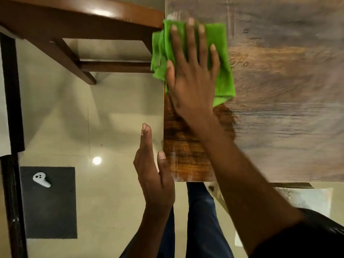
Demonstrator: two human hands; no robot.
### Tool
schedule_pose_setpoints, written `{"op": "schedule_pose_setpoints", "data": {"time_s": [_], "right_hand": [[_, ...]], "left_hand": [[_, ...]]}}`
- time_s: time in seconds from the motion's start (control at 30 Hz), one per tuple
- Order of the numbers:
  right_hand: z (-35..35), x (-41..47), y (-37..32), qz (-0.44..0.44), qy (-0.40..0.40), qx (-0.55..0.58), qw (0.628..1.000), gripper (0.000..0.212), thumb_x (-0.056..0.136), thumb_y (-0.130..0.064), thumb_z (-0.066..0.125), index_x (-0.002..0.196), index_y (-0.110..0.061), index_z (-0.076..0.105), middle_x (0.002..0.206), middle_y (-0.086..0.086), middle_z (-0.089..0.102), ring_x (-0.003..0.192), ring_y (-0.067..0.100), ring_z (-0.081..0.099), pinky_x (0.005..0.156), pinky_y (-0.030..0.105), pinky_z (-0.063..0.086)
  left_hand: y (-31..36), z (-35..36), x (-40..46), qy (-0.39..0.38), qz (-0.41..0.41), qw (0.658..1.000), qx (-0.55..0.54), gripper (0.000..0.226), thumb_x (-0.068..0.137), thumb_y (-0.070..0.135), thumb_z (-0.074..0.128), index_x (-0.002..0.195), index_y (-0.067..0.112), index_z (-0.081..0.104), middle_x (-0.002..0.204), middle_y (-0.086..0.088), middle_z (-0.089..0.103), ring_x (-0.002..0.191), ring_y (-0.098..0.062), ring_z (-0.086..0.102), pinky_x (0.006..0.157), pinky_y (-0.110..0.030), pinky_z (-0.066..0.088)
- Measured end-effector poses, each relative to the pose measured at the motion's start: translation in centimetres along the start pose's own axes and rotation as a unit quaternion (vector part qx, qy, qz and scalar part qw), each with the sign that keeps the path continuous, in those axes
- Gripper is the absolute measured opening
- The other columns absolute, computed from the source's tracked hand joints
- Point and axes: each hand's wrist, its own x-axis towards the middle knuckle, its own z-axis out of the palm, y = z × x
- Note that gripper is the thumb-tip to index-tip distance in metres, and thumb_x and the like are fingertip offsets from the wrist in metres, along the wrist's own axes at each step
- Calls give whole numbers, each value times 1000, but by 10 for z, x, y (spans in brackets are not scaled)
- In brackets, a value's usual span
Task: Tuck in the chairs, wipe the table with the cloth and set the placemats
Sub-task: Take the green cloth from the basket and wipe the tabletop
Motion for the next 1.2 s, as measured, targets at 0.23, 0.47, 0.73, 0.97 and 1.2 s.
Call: {"op": "schedule_pose_setpoints", "data": {"time_s": [0.23, 0.47, 0.73, 0.97, 1.2], "right_hand": [[-9, -195, 8, 4, -100, -4, 995, 65, 111, -47, 29, 170, -30, 10, 179, 4, 5, 165, 24, 6, 129, 54, 22], [-6, -96, 30, 17, -49, 25, 998, 62, 112, -50, 21, 170, -31, 11, 179, 2, 4, 165, 21, 2, 130, 52, 12], [-9, -183, 17, -23, -106, 45, 993, 68, 112, -51, 35, 171, -27, 10, 179, 6, -1, 165, 27, -2, 132, 52, 4], [-19, -163, 84, 29, -77, 28, 996, 69, 111, -53, 30, 171, -27, 8, 179, 5, -2, 166, 25, -2, 133, 49, 8], [-14, 6, 119, 27, 21, 15, 999, 62, 112, -53, 15, 170, -30, 19, 178, 5, 15, 165, 28, 11, 131, 50, 12]], "left_hand": [[5, 5, 24, -12, 55, 998, 17, 56, 107, 5, 41, 162, 0, 36, 171, -10, 37, 161, -23, 33, 128, -37, 27], [12, 28, 33, -32, 67, 997, -4, 54, 111, 8, 37, 165, 10, 31, 172, -8, 35, 160, -21, 34, 128, -40, 31], [28, 21, 47, 47, 60, 996, -38, 50, 110, -1, 39, 160, -4, 40, 167, -13, 44, 158, -21, 39, 127, -53, 35], [60, 44, 59, -9, 111, 994, 17, 61, 107, 16, 49, 164, 1, 34, 171, -10, 37, 160, -19, 34, 129, -47, 32], [68, 103, 68, -50, 200, 955, 212, 57, 112, 19, 31, 168, 8, 29, 176, -8, 26, 165, -18, 19, 133, -45, 18]]}}
